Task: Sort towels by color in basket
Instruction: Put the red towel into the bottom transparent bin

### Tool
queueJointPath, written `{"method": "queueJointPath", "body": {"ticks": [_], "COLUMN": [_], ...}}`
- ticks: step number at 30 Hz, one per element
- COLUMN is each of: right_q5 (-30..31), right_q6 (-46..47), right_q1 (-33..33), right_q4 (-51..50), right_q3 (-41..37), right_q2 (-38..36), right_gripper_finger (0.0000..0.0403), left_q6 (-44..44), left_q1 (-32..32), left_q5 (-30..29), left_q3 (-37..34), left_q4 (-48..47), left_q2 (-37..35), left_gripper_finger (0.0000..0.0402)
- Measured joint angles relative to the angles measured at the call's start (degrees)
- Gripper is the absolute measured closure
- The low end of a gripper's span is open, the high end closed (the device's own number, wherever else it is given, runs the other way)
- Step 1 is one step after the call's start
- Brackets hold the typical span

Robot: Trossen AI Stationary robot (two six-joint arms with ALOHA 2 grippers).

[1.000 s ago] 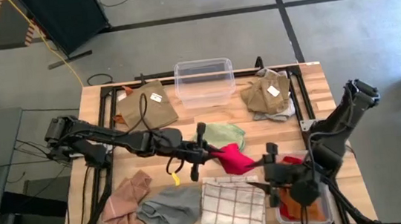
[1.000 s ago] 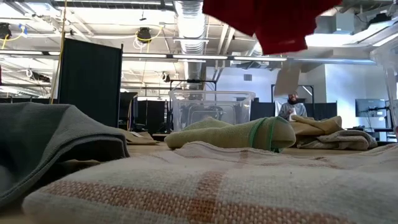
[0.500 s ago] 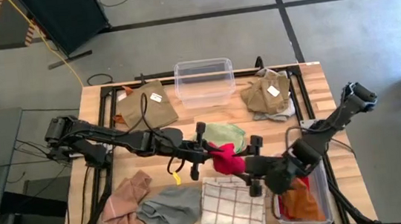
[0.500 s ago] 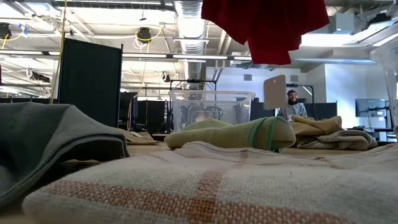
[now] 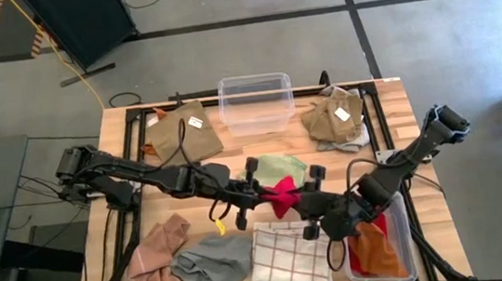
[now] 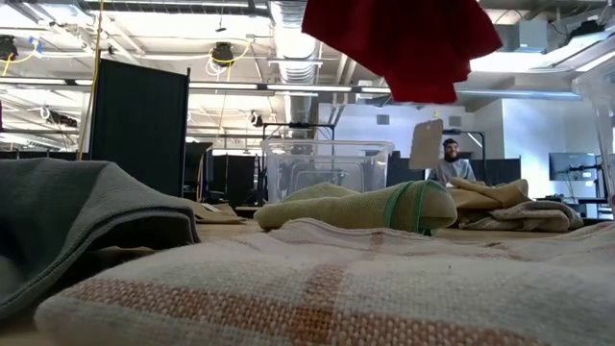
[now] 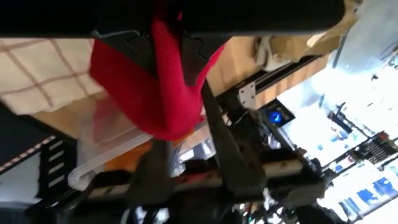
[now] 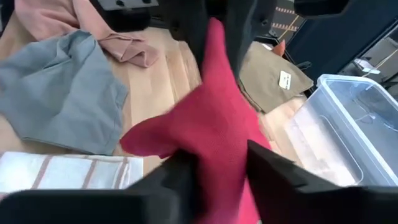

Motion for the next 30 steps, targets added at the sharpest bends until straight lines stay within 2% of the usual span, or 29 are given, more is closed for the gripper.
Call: {"method": "queueJointPath", "body": {"ticks": [5,11,15,19,23,30], "right_q5": [-0.6,-0.7,-0.7,-1.6,-6.7,-19.8], "right_q6": [-0.9,-1.0,2.9,10.0,20.7,48.0], "right_q1": [-0.2,0.6,2.6,6.5,11.4,20.8], "right_q4": [-0.2,-0.8,-9.0,-22.7,-36.4,-54.9], "right_q3": [0.0,0.1,4.0,10.3,16.0,19.4], "right_q2": [0.0,-0.7,-1.2,-1.2,-1.2,-1.3], "right_gripper_finger": [0.0356,0.0358,0.0358,0.0358,0.0358,0.0358], "left_q6": [-0.8,-0.7,0.5,0.5,-0.8,-4.4], "left_q1": [0.0,-0.6,-1.7,-2.6,-2.9,-3.0], "left_q5": [1.8,2.0,1.7,0.6,0.4,0.4], "left_q3": [0.0,0.0,0.0,0.0,0.0,0.0], "left_q4": [0.3,0.1,-0.1,-2.4,-6.4,-17.3], "left_q2": [0.0,0.0,0.0,-0.3,-1.0,-1.2], "left_gripper_finger": [0.0378,0.032,0.0266,0.0211,0.0172,0.015]}}
